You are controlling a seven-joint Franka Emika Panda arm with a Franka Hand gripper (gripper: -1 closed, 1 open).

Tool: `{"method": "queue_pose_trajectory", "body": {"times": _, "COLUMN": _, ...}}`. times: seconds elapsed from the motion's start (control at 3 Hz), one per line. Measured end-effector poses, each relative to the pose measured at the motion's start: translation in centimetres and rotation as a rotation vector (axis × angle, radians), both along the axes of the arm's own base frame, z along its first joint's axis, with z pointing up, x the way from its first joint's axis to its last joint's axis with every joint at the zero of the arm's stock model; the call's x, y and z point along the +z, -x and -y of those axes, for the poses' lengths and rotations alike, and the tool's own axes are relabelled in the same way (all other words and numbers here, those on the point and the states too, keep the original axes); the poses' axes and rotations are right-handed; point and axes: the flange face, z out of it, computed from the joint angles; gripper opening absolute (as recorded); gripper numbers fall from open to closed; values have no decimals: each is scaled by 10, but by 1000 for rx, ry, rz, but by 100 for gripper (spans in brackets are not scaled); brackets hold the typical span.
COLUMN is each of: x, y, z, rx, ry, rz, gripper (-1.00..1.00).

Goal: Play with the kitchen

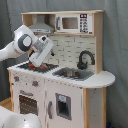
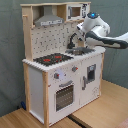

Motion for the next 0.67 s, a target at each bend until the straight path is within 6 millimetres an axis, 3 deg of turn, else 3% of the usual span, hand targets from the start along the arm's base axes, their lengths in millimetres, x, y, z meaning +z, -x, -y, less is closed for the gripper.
{"method": "queue_pose_trajectory", "body": {"times": 0.67, "x": -3, "y": -45, "z": 62, "rx": -79, "ry": -143, "rz": -123, "gripper": 100}}
